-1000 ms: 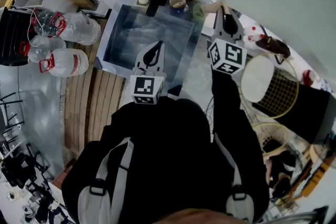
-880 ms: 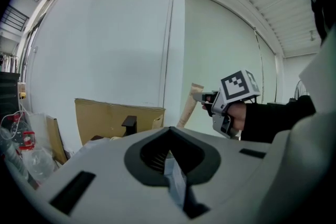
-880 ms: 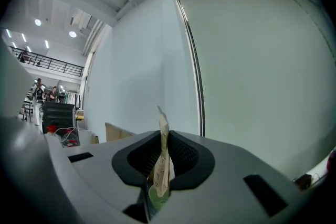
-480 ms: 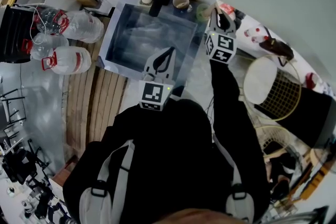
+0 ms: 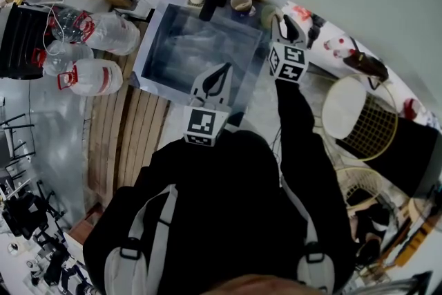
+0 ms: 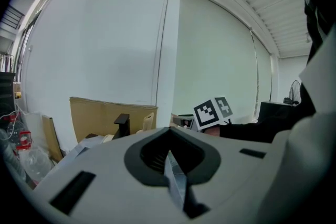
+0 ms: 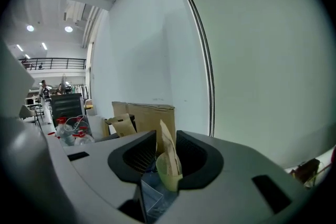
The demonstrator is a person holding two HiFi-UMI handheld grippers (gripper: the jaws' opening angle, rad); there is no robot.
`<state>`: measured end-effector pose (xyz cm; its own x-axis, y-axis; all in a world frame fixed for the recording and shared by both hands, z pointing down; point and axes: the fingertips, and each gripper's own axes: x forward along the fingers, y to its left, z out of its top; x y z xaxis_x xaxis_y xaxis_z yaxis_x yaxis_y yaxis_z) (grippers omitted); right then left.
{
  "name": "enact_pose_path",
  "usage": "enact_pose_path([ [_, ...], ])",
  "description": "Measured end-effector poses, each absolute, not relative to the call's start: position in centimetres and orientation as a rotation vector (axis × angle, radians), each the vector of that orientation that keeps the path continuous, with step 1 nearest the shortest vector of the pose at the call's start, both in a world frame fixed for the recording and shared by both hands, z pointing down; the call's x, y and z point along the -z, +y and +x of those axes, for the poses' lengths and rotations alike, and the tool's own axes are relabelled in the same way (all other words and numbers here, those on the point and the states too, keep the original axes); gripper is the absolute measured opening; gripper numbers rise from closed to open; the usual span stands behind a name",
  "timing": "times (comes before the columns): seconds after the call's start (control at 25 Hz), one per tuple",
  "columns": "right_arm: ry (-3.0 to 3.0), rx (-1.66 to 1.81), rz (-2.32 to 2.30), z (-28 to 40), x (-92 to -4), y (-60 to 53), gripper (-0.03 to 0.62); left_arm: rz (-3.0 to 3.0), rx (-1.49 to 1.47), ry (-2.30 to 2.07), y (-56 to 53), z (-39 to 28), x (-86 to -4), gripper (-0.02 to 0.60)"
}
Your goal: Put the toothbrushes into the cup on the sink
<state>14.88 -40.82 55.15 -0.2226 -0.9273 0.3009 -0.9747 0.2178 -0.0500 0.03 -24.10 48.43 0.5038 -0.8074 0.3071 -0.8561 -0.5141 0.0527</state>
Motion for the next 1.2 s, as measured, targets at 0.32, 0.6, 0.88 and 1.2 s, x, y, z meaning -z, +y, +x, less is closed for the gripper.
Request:
enact_pose_path([
  [0.32,-2.355,-0.279,1.854,14.8,-50.7,-37.4,0.121,2.574,-0.336,-1.415,-23.1,-0.3,-47.3,0.002],
  [0.6,-2.378,-0.218,1.921,15.8,-46.9,-32.8,0.104,2.597,-0.305,-1.422,-21.8,-1.1,-46.0,0.002],
  [0.88,-2.418,-0.194,1.943,14.3,-43.7,-26.7,0.021,2.621,-0.269,-1.421,-20.4,-2.3,-44.4,0.002],
  [1.2,-2.458,-0.143,1.949,11.9,-41.8,-20.9,0.003,2.647,-0.221,-1.408,-18.7,-3.3,-42.9,0.002],
])
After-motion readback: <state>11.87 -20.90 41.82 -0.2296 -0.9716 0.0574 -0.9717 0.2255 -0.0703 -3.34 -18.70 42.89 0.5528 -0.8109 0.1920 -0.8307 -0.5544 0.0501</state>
